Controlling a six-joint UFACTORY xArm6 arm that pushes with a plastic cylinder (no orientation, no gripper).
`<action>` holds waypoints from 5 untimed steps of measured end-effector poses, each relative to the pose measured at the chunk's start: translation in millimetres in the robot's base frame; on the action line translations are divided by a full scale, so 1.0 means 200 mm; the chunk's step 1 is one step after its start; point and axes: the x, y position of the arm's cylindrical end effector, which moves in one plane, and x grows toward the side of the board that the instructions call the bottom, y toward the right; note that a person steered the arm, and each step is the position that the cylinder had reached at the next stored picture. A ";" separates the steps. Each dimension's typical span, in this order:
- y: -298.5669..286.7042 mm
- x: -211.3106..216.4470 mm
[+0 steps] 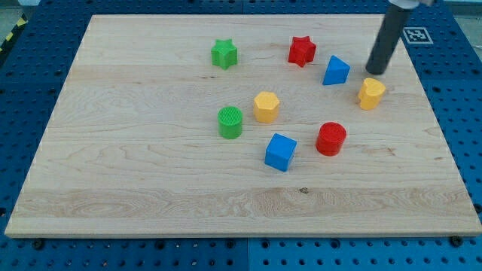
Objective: Move the yellow heart closer to the blue triangle
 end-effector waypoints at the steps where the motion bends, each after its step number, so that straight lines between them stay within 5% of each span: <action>1: 0.00 0.00; 5: -0.06 0.33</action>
